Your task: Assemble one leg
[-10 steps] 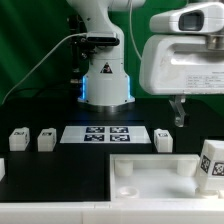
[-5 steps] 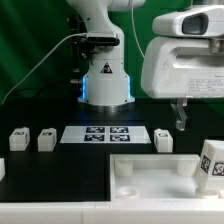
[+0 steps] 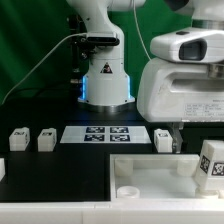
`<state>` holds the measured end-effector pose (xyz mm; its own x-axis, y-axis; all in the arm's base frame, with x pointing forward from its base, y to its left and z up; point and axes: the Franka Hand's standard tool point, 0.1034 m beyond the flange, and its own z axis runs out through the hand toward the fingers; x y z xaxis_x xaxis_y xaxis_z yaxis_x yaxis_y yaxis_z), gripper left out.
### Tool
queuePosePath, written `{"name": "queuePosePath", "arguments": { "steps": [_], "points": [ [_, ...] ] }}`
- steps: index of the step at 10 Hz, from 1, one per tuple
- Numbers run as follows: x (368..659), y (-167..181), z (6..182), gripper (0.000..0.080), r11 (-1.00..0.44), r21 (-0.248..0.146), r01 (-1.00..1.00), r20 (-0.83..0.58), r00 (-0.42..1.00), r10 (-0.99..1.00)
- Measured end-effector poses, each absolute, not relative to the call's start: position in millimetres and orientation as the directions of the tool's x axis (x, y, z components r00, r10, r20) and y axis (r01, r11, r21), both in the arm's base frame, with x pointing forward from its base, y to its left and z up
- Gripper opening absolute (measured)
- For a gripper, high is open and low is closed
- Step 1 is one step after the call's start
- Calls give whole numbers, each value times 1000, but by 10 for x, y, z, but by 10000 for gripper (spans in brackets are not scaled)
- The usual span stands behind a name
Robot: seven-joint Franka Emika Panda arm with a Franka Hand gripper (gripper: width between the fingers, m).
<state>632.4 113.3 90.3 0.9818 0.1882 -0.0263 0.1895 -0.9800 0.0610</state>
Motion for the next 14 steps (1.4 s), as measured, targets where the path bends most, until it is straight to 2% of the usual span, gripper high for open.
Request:
{"name": "queuePosePath", "arguments": {
  "steps": [4, 6, 7, 8, 11, 12, 14],
  "points": [
    [6306, 1164, 864, 649, -981, 60, 183, -28, 983, 182],
    [6307, 1159, 864, 387, -981, 60, 182, -28, 983, 181],
    [6308, 1158, 864, 387, -981, 60, 182, -28, 983, 181],
    [6310, 1160, 868, 301, -983, 59, 174, -27, 985, 173],
    [6309, 1158, 867, 297, -987, 60, 148, -25, 989, 147],
    [6307, 1158, 862, 297, -997, 60, 53, -20, 998, 52],
    [6377, 1108, 853, 296, -974, 10, -224, 23, 974, -224]
  ]
}}
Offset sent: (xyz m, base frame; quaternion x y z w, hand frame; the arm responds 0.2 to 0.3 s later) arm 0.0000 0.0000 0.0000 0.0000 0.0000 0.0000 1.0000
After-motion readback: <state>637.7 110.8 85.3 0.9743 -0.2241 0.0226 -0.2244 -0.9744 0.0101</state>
